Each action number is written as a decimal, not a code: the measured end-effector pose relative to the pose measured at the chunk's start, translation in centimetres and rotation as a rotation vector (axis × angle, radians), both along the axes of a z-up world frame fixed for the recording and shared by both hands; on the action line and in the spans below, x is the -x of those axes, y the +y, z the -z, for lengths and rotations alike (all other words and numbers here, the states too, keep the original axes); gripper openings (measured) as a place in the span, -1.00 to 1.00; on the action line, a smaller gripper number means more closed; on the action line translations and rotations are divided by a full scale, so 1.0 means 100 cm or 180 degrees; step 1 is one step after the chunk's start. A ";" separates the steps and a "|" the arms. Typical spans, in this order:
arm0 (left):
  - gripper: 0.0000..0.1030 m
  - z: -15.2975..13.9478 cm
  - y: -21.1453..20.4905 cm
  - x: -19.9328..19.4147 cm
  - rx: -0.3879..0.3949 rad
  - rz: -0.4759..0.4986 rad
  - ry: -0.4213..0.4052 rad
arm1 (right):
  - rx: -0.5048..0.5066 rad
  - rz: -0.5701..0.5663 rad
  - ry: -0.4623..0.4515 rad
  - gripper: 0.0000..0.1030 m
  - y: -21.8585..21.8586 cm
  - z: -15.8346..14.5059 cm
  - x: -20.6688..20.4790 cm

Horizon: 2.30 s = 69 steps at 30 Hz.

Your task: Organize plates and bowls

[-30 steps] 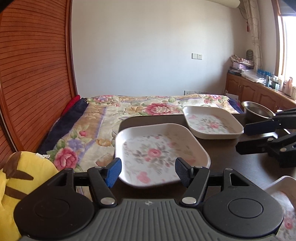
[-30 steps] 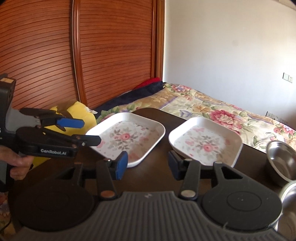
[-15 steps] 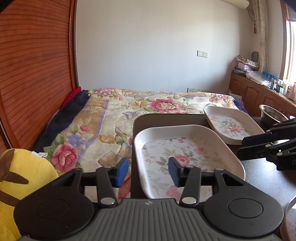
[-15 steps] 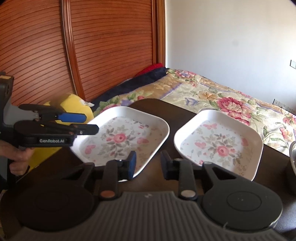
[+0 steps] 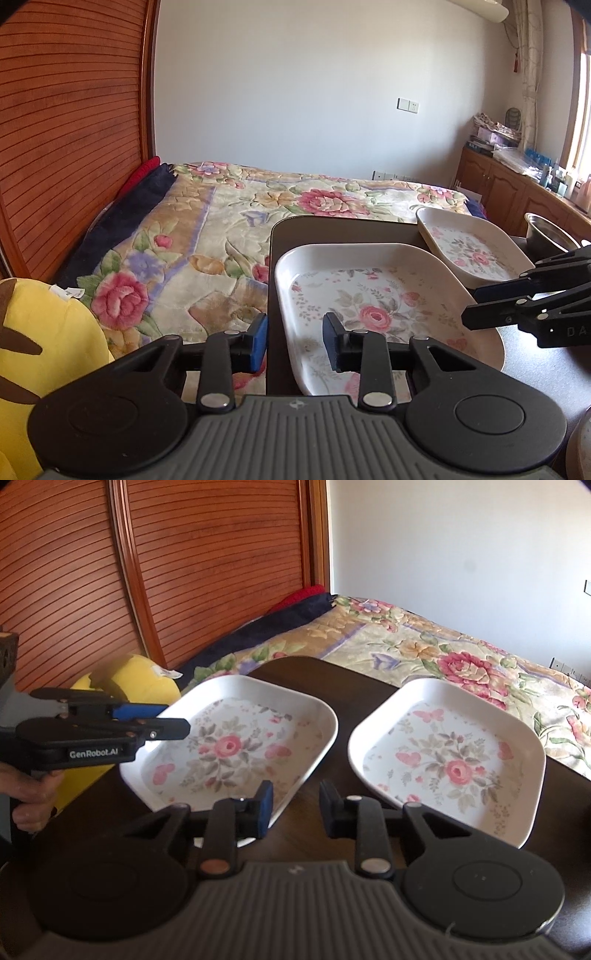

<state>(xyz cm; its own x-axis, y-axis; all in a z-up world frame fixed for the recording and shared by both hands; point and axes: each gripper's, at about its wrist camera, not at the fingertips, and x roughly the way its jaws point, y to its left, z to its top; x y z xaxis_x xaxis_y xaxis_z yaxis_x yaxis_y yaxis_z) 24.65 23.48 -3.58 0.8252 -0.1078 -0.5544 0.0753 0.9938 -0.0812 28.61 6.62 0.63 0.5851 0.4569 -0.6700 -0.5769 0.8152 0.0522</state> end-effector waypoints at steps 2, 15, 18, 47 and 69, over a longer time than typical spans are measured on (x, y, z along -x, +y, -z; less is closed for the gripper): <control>-0.46 0.001 0.000 -0.001 0.0015 0.0001 0.0018 | -0.0009 -0.0011 0.0031 -0.56 0.001 0.001 -0.001; -0.66 0.000 -0.002 0.001 -0.0004 -0.0015 0.0041 | 0.0026 -0.0069 0.0127 -0.62 0.006 0.004 -0.006; -0.66 -0.001 -0.005 0.005 -0.0024 -0.0044 0.0058 | 0.0016 -0.0061 0.0138 -0.64 0.004 0.004 -0.004; -0.66 -0.043 -0.041 0.059 -0.0185 0.0037 -0.0093 | -0.0124 0.0047 -0.0071 -0.68 -0.035 -0.027 0.044; -0.66 -0.065 -0.101 0.118 -0.0206 0.0223 -0.0171 | -0.0139 0.0202 -0.0267 -0.68 -0.089 -0.047 0.107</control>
<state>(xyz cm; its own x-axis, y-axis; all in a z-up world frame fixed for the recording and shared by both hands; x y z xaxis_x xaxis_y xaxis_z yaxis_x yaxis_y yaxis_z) 12.81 13.34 2.96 0.8456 -0.1316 -0.5174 0.1472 0.9890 -0.0110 17.86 -2.25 5.38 0.6670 0.4449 -0.5976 -0.5281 0.8481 0.0421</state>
